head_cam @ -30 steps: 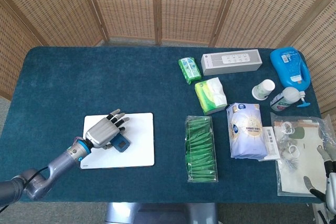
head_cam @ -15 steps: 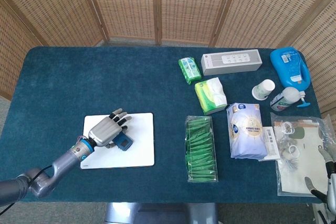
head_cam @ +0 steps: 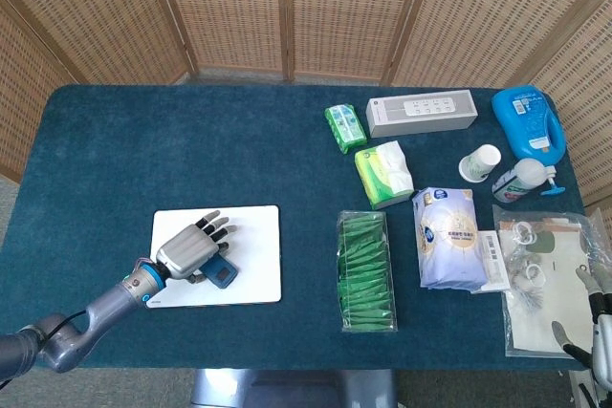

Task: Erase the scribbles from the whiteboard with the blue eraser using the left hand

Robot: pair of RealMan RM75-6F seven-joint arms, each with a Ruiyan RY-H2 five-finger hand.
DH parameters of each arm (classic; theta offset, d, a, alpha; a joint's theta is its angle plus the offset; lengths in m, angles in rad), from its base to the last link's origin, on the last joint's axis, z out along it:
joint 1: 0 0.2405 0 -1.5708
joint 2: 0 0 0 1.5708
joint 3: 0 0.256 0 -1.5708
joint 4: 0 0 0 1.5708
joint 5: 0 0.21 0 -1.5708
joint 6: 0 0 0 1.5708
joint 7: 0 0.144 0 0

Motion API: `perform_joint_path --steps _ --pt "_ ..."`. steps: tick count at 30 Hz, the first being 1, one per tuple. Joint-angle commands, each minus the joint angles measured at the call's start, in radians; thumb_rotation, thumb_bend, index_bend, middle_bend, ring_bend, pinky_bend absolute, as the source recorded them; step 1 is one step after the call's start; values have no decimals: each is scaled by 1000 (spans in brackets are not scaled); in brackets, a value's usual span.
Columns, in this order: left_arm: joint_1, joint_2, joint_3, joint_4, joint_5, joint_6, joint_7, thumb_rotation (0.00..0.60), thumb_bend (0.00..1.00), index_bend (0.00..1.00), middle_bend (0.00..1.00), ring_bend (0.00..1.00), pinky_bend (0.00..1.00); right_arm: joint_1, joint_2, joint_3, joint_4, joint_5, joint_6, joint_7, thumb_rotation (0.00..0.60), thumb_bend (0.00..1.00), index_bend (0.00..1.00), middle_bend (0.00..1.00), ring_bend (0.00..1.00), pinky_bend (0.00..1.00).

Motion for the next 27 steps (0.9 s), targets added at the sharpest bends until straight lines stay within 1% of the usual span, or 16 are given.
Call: perform_joint_path --steps 1,13,22,27 --pt "-1 -8 -10 11 -6 5 0 600 280 699 142 0 0 -1 0 0 0 2 1 1 600 230 144 106 0 35" --pt "-11 -65 -54 80 -41 13 39 600 280 691 135 0 0 -6 -2 1 6 7 4 7 600 231 143 106 0 34" --pt "-12 -52 -34 52 -49 -16 58 600 279 691 132 0 0 -6 -3 0 8 9 2 10 600 230 143 106 0 34" --pt "-3 -5 -18 -20 -36 -7 47 600 280 694 135 0 0 -2 -5 2 10 5 -1 8 600 231 143 107 0 35"
